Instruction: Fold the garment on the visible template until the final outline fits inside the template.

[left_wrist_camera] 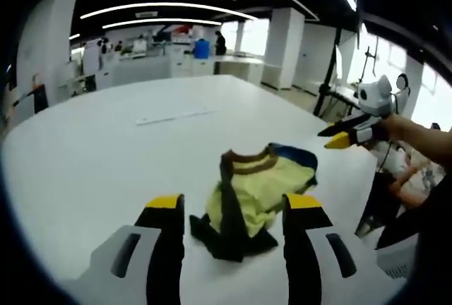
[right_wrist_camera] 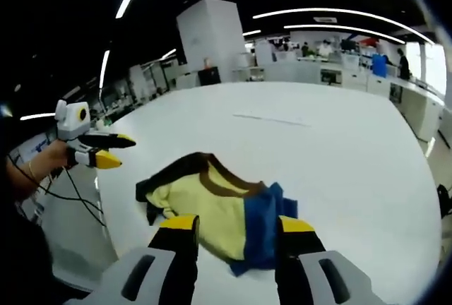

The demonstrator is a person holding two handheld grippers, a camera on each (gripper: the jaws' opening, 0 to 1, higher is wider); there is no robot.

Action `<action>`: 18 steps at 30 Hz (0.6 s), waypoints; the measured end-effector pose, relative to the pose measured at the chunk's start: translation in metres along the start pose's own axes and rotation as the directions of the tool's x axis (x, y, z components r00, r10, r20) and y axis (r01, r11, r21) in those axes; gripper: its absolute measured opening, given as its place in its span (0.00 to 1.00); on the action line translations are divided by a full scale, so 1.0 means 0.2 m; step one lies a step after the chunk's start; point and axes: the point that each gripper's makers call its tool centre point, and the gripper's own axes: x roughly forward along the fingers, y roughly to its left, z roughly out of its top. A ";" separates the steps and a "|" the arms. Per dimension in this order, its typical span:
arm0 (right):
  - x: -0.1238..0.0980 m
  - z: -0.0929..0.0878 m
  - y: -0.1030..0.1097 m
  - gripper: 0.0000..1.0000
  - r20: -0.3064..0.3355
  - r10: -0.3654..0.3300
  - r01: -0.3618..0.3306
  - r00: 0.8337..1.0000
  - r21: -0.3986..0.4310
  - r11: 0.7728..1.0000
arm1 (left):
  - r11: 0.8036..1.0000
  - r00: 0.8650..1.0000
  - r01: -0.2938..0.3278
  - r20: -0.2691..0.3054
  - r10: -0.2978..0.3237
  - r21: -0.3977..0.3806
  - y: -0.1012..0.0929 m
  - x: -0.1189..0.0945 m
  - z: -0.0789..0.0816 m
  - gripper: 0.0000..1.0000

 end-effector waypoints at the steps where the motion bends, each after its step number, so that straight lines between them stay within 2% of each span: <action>1: 0.01 -0.01 -0.01 0.37 -0.006 -0.002 0.002 1.000 -0.001 1.000 | 1.000 1.000 0.002 -0.003 -0.002 0.005 0.00 0.01 -0.01 0.49; 10: 0.11 -0.06 -0.07 0.28 -0.046 -0.014 0.014 0.999 0.014 1.000 | 1.000 0.999 0.006 -0.038 -0.005 0.027 0.00 0.15 -0.07 0.40; 18: 0.16 -0.11 -0.11 0.23 -0.071 -0.024 0.027 0.997 0.048 0.998 | 1.000 0.998 0.002 -0.064 -0.001 0.010 0.02 0.21 -0.13 0.32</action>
